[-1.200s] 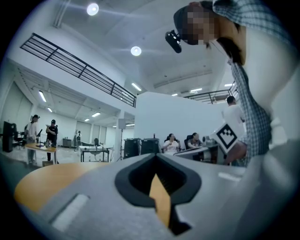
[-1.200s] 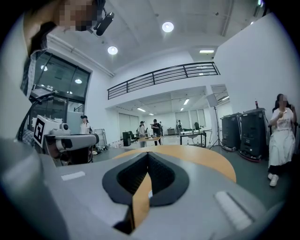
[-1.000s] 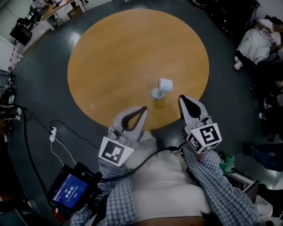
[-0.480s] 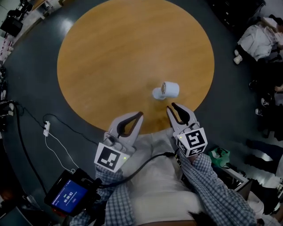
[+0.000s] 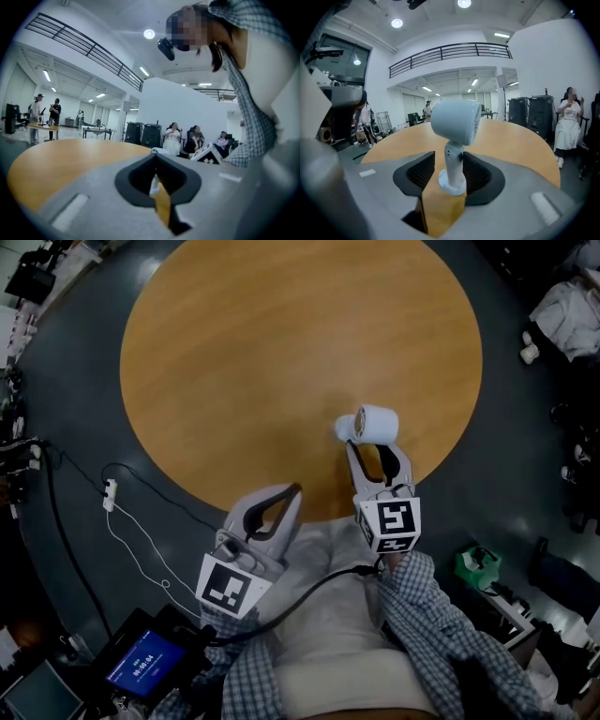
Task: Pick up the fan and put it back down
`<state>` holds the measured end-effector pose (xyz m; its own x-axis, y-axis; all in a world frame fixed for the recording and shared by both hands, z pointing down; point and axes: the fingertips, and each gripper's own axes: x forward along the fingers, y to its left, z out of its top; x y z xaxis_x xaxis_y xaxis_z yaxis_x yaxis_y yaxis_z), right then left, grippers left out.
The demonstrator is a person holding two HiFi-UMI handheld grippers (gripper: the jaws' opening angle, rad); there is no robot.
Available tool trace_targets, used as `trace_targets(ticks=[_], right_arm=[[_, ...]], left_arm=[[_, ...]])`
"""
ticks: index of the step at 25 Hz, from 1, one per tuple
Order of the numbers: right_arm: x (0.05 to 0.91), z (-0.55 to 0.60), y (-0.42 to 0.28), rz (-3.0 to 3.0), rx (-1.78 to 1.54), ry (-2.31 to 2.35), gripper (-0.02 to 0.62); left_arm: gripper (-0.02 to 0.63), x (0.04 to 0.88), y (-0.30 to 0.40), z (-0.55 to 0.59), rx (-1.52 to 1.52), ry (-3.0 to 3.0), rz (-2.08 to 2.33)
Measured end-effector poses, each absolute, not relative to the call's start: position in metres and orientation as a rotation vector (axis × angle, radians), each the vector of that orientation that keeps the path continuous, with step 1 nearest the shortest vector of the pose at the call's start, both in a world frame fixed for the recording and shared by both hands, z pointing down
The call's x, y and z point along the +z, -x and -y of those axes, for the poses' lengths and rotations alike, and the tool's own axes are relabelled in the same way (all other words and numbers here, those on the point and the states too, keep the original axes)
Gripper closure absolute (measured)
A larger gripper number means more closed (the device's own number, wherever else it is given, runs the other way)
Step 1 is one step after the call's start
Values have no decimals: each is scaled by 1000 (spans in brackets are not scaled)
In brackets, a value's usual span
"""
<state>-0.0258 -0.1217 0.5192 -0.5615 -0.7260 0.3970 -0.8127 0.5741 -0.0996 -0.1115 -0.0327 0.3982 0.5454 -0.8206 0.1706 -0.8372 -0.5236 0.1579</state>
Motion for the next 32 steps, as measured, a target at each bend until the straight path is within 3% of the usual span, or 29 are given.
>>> trace_targets(ticks=[32], right_arm=[[452,165,13,2709,293,-1294,431]], left_arm=[[607,390,102,57,117,-2560,1447]])
